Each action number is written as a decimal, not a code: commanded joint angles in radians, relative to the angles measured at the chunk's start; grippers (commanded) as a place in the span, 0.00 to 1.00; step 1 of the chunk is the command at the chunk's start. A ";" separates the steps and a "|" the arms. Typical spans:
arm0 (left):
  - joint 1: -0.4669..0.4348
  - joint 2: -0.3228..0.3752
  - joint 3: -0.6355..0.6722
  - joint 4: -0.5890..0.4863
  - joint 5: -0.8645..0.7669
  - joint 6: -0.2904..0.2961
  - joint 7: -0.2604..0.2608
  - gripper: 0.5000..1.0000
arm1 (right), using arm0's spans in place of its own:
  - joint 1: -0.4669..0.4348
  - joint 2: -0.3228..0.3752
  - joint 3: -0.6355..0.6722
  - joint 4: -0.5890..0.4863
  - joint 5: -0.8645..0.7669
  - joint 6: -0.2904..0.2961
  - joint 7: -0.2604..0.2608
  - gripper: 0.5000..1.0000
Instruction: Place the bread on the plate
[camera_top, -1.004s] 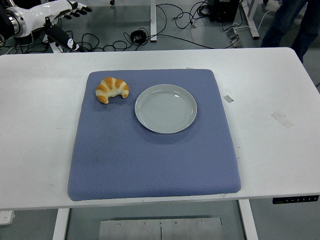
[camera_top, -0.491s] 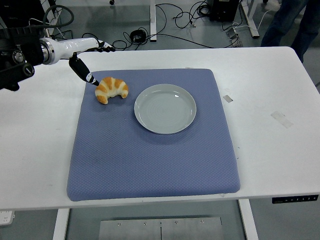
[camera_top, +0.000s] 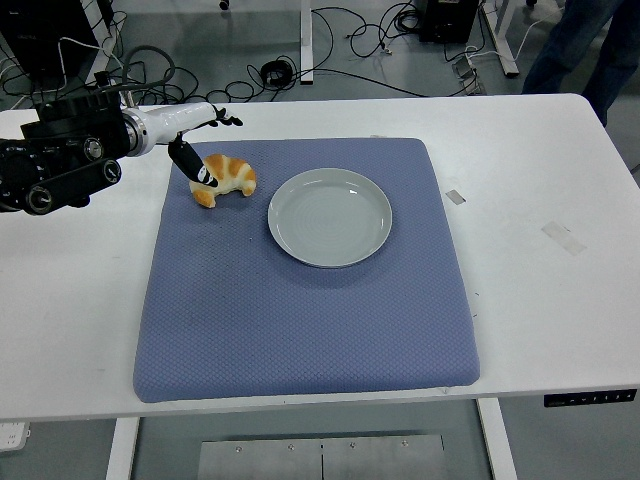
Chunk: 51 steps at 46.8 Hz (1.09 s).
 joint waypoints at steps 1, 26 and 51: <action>0.004 -0.008 0.002 0.001 -0.005 0.001 0.000 0.81 | 0.000 0.000 0.000 0.000 0.000 0.000 0.000 1.00; 0.045 -0.021 0.002 0.045 -0.006 0.018 -0.002 0.75 | 0.000 0.000 0.000 0.000 0.000 0.000 0.000 1.00; 0.065 -0.044 -0.004 0.048 -0.008 0.044 -0.006 0.65 | 0.000 0.000 0.000 0.000 0.000 0.000 0.000 1.00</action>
